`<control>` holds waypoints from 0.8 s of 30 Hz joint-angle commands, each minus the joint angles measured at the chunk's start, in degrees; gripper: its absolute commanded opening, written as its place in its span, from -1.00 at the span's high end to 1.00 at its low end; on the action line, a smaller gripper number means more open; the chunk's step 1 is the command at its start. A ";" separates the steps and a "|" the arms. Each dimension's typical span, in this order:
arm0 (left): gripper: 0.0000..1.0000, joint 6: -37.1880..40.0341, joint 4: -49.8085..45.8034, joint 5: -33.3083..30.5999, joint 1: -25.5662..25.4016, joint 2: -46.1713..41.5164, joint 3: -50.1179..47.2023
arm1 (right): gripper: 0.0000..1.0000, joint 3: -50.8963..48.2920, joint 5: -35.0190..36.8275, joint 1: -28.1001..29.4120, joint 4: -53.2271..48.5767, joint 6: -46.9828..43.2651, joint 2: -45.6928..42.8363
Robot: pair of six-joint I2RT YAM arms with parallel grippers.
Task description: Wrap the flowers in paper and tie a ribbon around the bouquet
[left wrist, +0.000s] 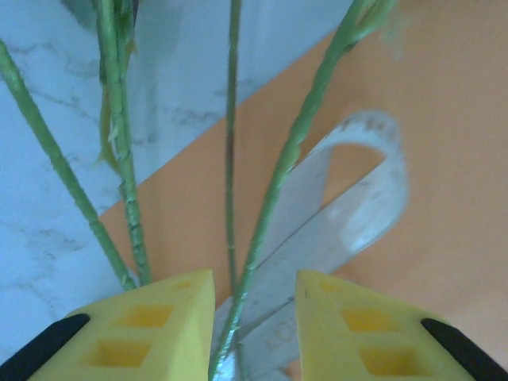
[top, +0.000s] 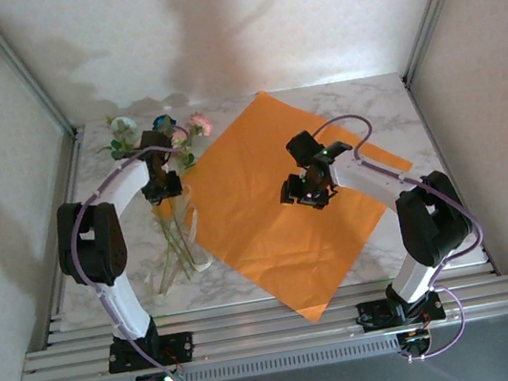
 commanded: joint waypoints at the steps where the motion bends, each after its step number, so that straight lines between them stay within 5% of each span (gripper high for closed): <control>1: 0.35 4.13 -1.10 -3.07 -0.93 -1.22 -3.35 | -0.14 -1.04 -1.20 0.15 0.71 0.99 -1.08; 8: 0.38 4.12 2.19 -3.52 -1.86 -0.96 -8.17 | -0.14 -0.60 -1.17 0.16 0.37 1.08 -0.39; 19: 0.98 5.17 -0.04 -7.54 -2.80 -3.51 -6.22 | -0.14 -0.95 -1.23 0.16 0.74 1.68 -0.49; 24: 1.00 6.42 -2.64 -10.15 -3.48 -5.04 -4.31 | -0.14 -0.71 -0.83 0.15 0.73 1.85 -0.52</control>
